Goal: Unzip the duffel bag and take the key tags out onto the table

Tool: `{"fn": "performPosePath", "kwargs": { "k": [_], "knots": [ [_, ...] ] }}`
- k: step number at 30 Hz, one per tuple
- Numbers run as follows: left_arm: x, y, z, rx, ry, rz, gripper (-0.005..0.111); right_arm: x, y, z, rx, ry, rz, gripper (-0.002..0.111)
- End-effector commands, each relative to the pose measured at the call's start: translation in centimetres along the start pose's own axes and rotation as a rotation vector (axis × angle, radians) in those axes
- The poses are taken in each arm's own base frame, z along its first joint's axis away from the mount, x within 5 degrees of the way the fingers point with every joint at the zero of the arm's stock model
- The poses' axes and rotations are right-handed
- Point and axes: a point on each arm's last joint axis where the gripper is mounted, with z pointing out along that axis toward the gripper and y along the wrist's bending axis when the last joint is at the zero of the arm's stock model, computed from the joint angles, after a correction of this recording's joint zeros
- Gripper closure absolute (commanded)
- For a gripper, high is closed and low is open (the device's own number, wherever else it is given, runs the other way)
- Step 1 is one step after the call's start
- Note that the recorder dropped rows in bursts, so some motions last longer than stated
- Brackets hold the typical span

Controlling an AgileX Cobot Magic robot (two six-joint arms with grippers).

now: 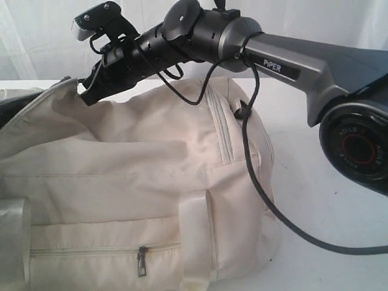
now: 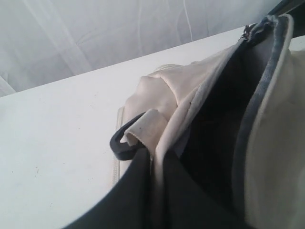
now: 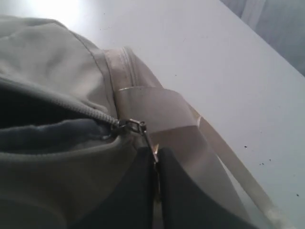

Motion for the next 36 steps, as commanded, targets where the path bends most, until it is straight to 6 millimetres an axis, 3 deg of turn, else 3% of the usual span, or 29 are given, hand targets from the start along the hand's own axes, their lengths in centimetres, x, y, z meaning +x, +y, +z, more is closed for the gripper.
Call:
{"fn": "performPosePath", "kwargs": {
  "k": [1,6,15,17,20,23,29,36],
  "knots": [
    [1.0,0.9,-0.7,-0.087,0.096,-0.028,0.107,1.1,-4.9,-2.5,0.205,0.033,-0.049,0.108],
    [0.8,0.9,-1.1,-0.089,0.073,-0.039,0.107,0.9,-4.4,-3.6,0.158,0.106,-0.079,0.108],
    [-0.2,0.6,-1.5,-0.052,-0.030,0.030,0.106,-1.0,-3.1,-5.5,0.093,0.061,-0.036,0.108],
    [-0.4,0.4,-1.5,-0.036,-0.057,0.035,0.094,-1.1,-2.8,-5.6,0.079,0.068,-0.040,0.108],
    [-0.8,0.2,-1.5,-0.016,-0.096,0.067,0.065,-1.4,-2.4,-5.8,0.061,0.064,-0.039,0.108],
    [-1.2,0.0,-1.6,0.010,-0.142,0.078,0.049,-1.9,-1.8,-5.9,0.051,0.056,-0.068,0.108],
    [-1.9,-0.6,-1.7,0.065,-0.232,0.174,0.048,-2.7,0.1,-5.2,0.013,0.052,-0.124,0.108],
    [-2.3,-1.1,-1.9,0.102,-0.285,0.249,0.048,-2.7,0.4,-5.1,0.004,0.061,-0.131,0.108]
  ]
}}
